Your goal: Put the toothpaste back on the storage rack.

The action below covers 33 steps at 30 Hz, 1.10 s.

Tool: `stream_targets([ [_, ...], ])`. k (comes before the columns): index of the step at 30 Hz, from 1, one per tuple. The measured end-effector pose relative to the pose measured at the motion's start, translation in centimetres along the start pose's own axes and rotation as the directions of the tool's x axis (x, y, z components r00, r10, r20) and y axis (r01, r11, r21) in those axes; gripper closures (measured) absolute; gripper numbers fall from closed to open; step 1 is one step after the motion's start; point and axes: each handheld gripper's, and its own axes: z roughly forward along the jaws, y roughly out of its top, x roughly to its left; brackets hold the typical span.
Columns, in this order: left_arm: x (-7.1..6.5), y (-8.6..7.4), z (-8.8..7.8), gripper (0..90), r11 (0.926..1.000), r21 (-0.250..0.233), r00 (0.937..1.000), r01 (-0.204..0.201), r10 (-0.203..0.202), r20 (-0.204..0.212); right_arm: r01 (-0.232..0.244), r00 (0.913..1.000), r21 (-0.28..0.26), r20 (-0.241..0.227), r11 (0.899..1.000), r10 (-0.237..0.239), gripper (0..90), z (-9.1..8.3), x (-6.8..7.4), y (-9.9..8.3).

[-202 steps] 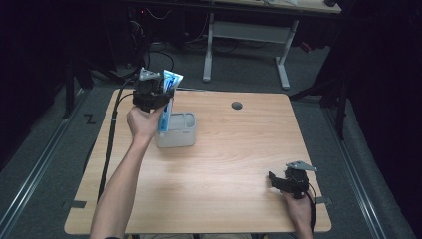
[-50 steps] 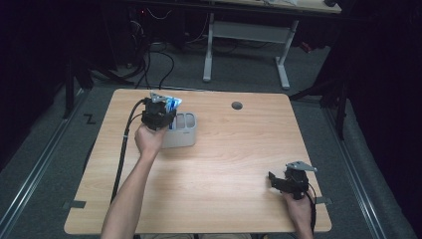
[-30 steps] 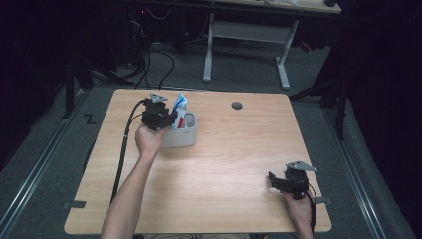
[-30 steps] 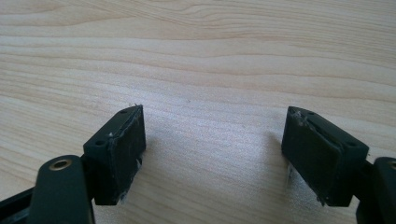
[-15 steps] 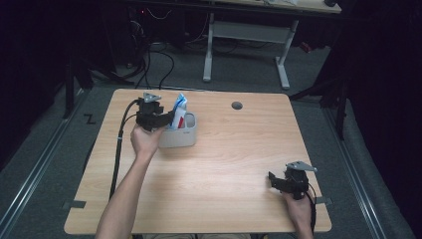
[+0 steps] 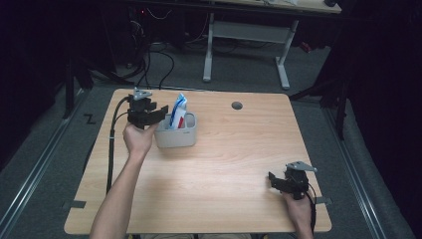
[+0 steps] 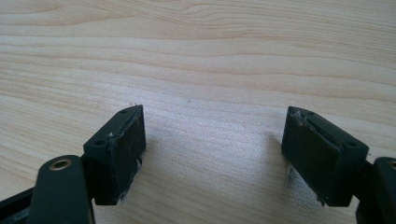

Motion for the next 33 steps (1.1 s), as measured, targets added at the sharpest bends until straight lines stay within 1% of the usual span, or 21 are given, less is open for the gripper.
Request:
stream_targets([
  [1,0.1,0.1,-0.4,51.2,1.0,-0.008,1.0,0.003,-0.003,-0.003,0.0,1.0,0.0,0.0,1.0,0.0,21.6,0.0,0.0,0.0],
  [7,0.4,0.2,-1.2,51.3,0.9998,-0.02,0.9999,-0.005,0.005,-0.009,0.0,1.0,0.0,0.0,1.0,0.0,21.6,0.0,0.0,0.0],
  [14,1.2,0.3,-2.6,51.3,0.9987,-0.049,0.9998,0.014,-0.015,-0.011,-0.001,1.0,0.002,0.0,1.0,0.001,21.6,0.0,0.0,0.0],
  [20,1.6,0.2,-3.4,51.3,0.9981,-0.059,0.9998,0.017,-0.017,-0.013,-0.002,1.0,0.001,0.0,1.0,0.002,21.6,0.0,0.0,0.0],
  [22,1.8,0.0,-3.9,51.4,0.9974,-0.069,0.9996,0.02,-0.021,-0.016,-0.001,1.0,0.001,0.0,1.0,0.001,21.6,0.0,0.0,0.0],
  [30,2.4,-0.1,-4.8,51.6,0.9963,-0.081,0.9991,0.029,-0.031,-0.03,-0.002,1.0,0.001,-0.001,1.0,0.002,21.6,0.0,0.0,0.0],
  [33,2.5,-0.2,-5.0,51.6,0.9954,-0.089,0.9989,0.035,-0.037,-0.027,-0.001,1.0,0.001,0.0,1.0,0.001,21.6,0.0,0.0,0.0],
])
